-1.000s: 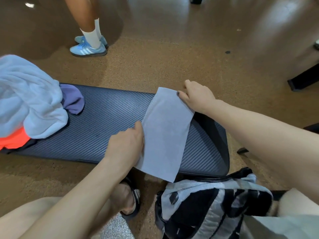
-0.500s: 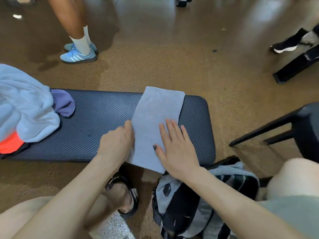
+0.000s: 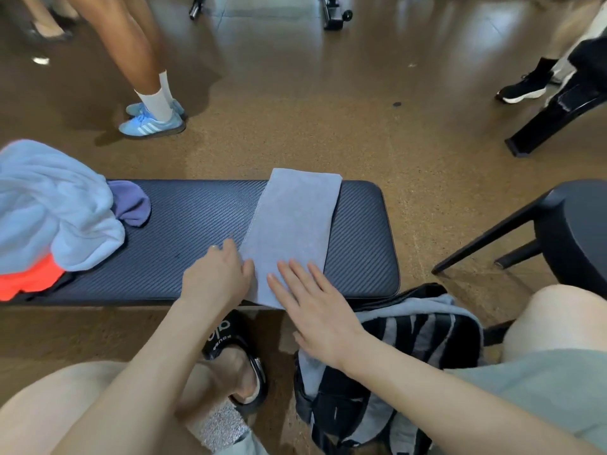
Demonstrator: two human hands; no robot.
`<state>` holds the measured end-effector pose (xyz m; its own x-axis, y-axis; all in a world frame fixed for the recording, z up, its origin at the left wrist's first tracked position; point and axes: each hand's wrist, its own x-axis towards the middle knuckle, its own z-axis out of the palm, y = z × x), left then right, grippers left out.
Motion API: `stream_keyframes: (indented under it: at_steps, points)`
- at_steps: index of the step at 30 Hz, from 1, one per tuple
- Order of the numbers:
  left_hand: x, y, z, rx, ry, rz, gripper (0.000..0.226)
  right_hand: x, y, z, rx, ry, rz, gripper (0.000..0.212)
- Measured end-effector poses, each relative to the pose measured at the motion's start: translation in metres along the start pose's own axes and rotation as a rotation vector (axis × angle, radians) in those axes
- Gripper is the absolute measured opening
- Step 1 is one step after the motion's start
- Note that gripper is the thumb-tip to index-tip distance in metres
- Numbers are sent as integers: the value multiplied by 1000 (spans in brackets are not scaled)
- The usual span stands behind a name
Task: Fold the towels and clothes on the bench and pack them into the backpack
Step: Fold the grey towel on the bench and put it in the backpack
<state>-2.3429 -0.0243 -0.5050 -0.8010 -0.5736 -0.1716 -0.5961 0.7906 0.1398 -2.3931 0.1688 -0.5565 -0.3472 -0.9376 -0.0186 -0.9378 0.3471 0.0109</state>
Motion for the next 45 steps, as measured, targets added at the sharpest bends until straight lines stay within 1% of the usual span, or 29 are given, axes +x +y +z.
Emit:
stream_keyframes:
  at_steps: [1,3,4,8,11,14,17,19,22,25,26,28,31,34,36,39,42,45]
  points:
    - [-5,0,-2,7,-34,-6,30,-1,2,5,-24,24,2,101]
    - [-13,-2,-3,16,-65,-24,28,-1,6,9,-58,135,-13,70]
    - [-16,-3,-3,18,-75,-34,27,-1,8,9,-62,178,-19,60]
    - [-19,-5,-3,1,-105,-69,19,-5,14,5,-51,250,-56,57]
    - [-18,-4,0,-16,-117,-57,21,-9,21,6,-52,266,-61,53]
    - [-18,-5,-1,-82,-139,-63,25,-12,24,3,-58,292,-55,46]
    - [-24,-5,-4,-130,-116,-49,21,-16,27,-2,-41,345,-56,41]
    - [-29,-6,-6,-174,-111,-39,18,-19,28,-5,-52,350,-59,39]
    - [-37,-5,-10,-429,-157,-94,18,-24,30,-8,-36,338,-50,47]
    - [-45,0,-12,-702,-171,-195,11,-30,33,-11,-26,349,-34,47]
    - [-46,1,-11,-784,-173,-217,12,-31,34,-12,-18,355,-32,46]
    - [-48,-1,-8,-874,-191,-213,13,-33,36,-15,-10,353,-37,46]
    - [-54,0,-5,-803,-186,-117,4,-34,37,-13,-14,338,-49,50]
    - [-61,6,-5,-684,-152,-18,13,-33,36,-13,-38,355,-61,49]
    - [-63,5,-4,-660,-182,1,5,-32,34,-15,-51,354,-57,46]
    - [-66,0,-2,-594,-191,26,14,-31,33,-14,-56,341,-55,43]
    - [-68,-3,-4,-584,-202,50,7,-32,37,-12,66,270,-21,49]
    - [-68,-8,-9,-576,-258,93,17,-38,46,-22,296,168,21,45]
